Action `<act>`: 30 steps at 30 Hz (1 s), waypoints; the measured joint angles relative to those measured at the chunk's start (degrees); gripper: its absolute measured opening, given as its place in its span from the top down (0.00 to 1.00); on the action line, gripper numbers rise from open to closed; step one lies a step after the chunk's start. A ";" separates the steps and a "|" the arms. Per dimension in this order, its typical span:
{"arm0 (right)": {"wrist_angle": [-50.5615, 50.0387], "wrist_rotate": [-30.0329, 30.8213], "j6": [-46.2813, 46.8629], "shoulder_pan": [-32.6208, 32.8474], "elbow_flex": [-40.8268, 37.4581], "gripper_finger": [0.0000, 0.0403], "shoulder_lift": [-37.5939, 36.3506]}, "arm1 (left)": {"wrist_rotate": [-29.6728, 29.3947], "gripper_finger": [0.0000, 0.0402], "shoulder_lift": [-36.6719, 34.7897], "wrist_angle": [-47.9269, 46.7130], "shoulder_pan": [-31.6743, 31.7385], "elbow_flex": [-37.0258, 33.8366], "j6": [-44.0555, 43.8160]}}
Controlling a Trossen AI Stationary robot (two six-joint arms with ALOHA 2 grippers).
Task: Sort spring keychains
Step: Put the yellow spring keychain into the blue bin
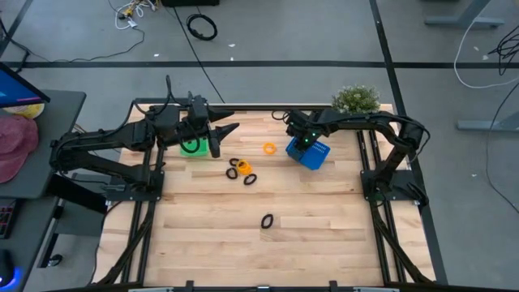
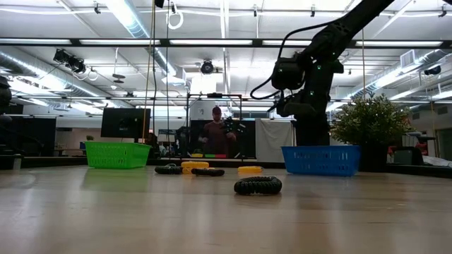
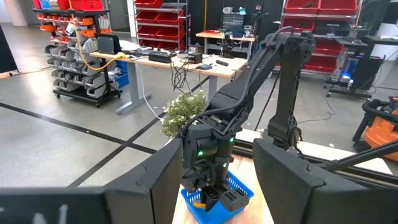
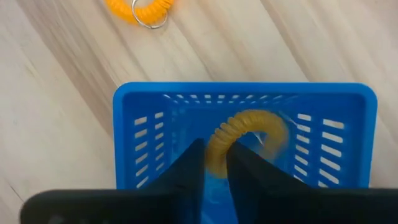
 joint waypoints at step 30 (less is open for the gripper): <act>-6.89 -10.55 -3.95 7.09 0.00 0.62 -27.96 | 0.00 0.50 -0.01 -0.17 0.01 0.00 0.09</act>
